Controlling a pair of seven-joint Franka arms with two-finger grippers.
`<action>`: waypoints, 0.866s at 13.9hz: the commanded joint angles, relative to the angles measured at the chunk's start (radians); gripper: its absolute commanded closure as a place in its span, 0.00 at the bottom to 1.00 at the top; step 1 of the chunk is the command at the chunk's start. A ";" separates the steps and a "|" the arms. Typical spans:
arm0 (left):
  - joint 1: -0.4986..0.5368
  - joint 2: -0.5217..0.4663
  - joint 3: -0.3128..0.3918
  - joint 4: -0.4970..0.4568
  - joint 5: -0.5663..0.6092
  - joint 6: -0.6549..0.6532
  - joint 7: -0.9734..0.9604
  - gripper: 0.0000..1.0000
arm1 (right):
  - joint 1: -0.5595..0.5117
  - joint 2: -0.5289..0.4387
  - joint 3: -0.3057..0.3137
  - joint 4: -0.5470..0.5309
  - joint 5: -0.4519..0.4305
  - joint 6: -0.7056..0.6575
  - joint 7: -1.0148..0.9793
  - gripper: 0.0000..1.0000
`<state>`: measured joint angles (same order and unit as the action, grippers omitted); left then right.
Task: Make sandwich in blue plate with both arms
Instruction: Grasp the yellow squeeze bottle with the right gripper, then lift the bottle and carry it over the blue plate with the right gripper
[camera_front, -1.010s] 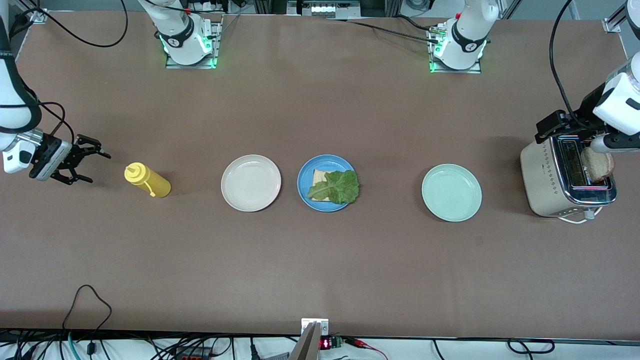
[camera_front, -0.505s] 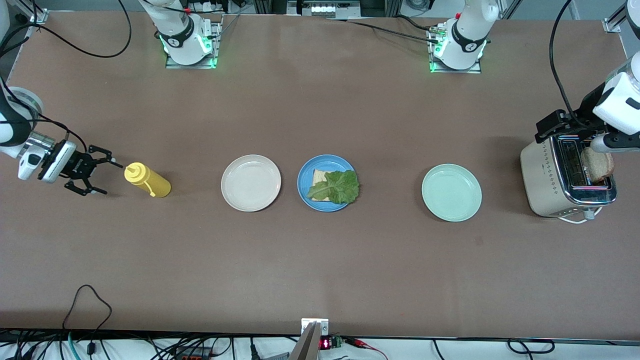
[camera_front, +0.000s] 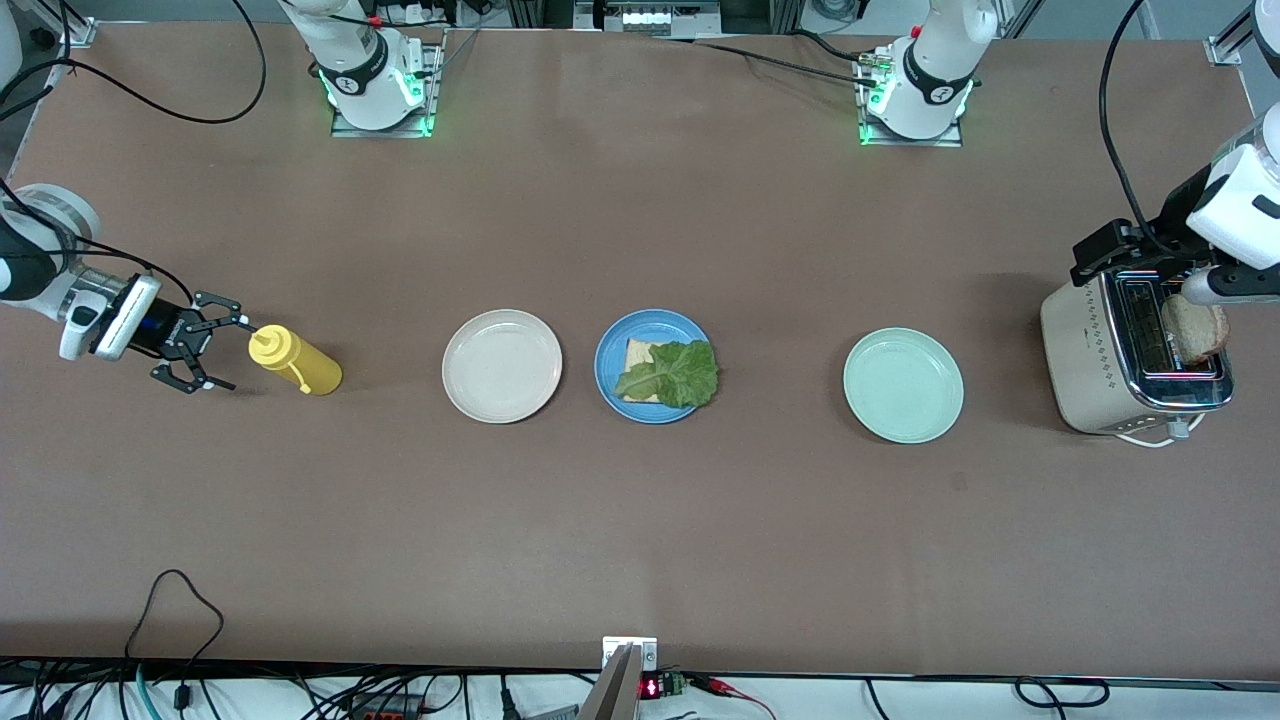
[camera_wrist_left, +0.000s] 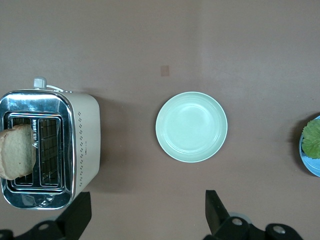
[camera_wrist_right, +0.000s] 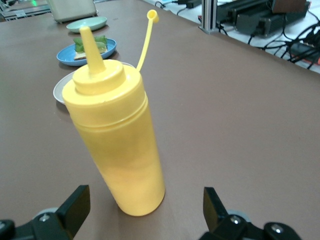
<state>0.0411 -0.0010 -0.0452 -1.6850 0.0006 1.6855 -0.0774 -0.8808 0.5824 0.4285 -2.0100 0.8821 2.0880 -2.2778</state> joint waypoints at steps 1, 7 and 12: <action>0.010 -0.025 -0.010 -0.021 0.007 0.003 -0.001 0.00 | -0.026 0.050 0.026 0.013 0.024 -0.017 -0.061 0.00; 0.010 -0.025 -0.010 -0.019 0.007 0.000 0.001 0.00 | 0.003 0.077 0.041 0.011 0.026 0.000 -0.063 0.00; 0.013 -0.024 -0.008 -0.019 0.006 0.002 -0.001 0.00 | 0.042 0.080 0.042 0.011 0.026 0.032 -0.058 0.00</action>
<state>0.0414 -0.0037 -0.0452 -1.6850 0.0006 1.6855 -0.0775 -0.8553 0.6500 0.4623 -2.0082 0.8875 2.0984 -2.3231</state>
